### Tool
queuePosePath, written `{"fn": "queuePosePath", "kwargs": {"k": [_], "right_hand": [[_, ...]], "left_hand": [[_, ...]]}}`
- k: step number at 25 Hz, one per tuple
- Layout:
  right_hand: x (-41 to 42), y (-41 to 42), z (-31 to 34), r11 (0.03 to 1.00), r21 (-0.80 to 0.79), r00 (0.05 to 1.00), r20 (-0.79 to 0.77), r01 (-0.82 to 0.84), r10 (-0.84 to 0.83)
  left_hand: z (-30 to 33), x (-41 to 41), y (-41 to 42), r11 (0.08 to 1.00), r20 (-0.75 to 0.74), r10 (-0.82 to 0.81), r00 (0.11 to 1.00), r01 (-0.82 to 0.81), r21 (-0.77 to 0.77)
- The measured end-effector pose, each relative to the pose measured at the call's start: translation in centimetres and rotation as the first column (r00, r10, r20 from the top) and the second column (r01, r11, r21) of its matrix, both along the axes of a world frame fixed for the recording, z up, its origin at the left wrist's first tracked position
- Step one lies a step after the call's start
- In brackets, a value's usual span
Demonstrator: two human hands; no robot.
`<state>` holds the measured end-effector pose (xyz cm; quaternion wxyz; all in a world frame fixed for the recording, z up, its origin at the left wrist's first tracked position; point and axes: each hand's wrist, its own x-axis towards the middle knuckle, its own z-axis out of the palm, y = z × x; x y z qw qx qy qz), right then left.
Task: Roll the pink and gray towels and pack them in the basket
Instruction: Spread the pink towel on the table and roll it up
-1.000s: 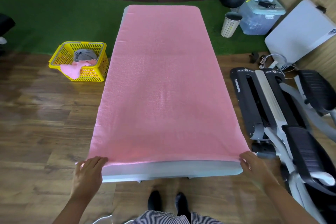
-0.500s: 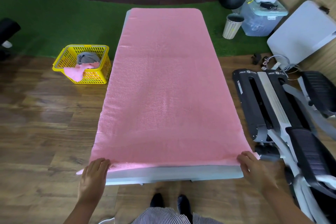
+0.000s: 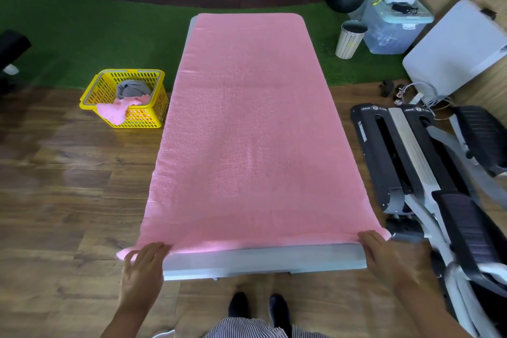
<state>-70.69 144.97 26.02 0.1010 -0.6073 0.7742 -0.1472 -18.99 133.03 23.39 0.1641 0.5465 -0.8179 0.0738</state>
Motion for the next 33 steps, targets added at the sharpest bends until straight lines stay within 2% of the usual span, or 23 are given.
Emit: {"fn": "queuePosePath", "kwargs": {"k": [3, 5, 8, 10, 13, 16, 19, 22, 25, 27, 30, 33], "right_hand": [[-0.6, 0.2, -0.4, 0.996, 0.071, 0.997, 0.05, 0.062, -0.066], [-0.6, 0.3, -0.5, 0.998, 0.054, 0.998, 0.036, 0.043, -0.045], [0.7, -0.4, 1.5, 1.0, -0.01, 1.0, 0.023, 0.012, -0.012], [1.1, -0.7, 2.3, 0.999, 0.029, 0.999, -0.021, 0.026, -0.025], [0.7, -0.3, 1.2, 1.0, 0.011, 0.999, -0.038, -0.015, 0.015], [0.2, 0.2, 0.0, 0.999, 0.025, 0.999, -0.028, 0.026, -0.025], [0.3, -0.3, 0.1, 0.999, -0.001, 0.998, -0.038, 0.053, -0.053], [0.7, -0.8, 0.7, 0.999, -0.053, 0.996, -0.084, -0.007, 0.003], [0.5, -1.2, 0.4, 0.997, -0.014, 0.996, 0.035, 0.081, -0.081], [0.4, -1.3, 0.1, 0.994, 0.028, 0.992, 0.061, 0.11, -0.111], [0.6, -1.6, 0.2, 0.989, 0.051, 0.989, 0.034, 0.139, -0.141], [0.7, -1.6, 0.1, 1.0, -0.023, 0.992, -0.129, 0.011, -0.014]], "left_hand": [[0.4, 0.6, -0.1, 0.998, 0.047, -0.003, 0.999, 0.0, 0.06], [0.5, 0.9, -0.5, 0.997, 0.074, -0.048, 0.996, 0.043, 0.066], [0.9, 0.3, -0.9, 0.999, 0.018, 0.024, 1.0, -0.024, 0.038], [1.2, -0.4, -1.1, 0.997, -0.042, 0.073, 0.996, -0.075, -0.027], [0.4, -0.4, -1.2, 0.996, -0.066, 0.041, 0.997, -0.046, -0.072], [-0.3, -0.1, -0.8, 0.999, -0.085, 0.014, 0.996, -0.017, -0.037], [-0.6, 0.5, -0.7, 1.0, -0.033, -0.016, 0.999, 0.016, -0.013], [-0.2, 0.8, -0.7, 1.0, 0.025, 0.012, 1.0, -0.012, 0.017], [0.5, 1.0, -0.8, 0.999, 0.058, -0.006, 0.998, 0.003, 0.054], [0.8, 1.0, -1.0, 0.998, 0.067, -0.031, 0.997, 0.028, 0.058], [0.9, 0.4, -1.4, 0.999, 0.014, 0.019, 1.0, -0.019, 0.049], [0.7, -0.4, -1.5, 0.997, -0.006, 0.07, 0.998, -0.07, 0.035]]}}
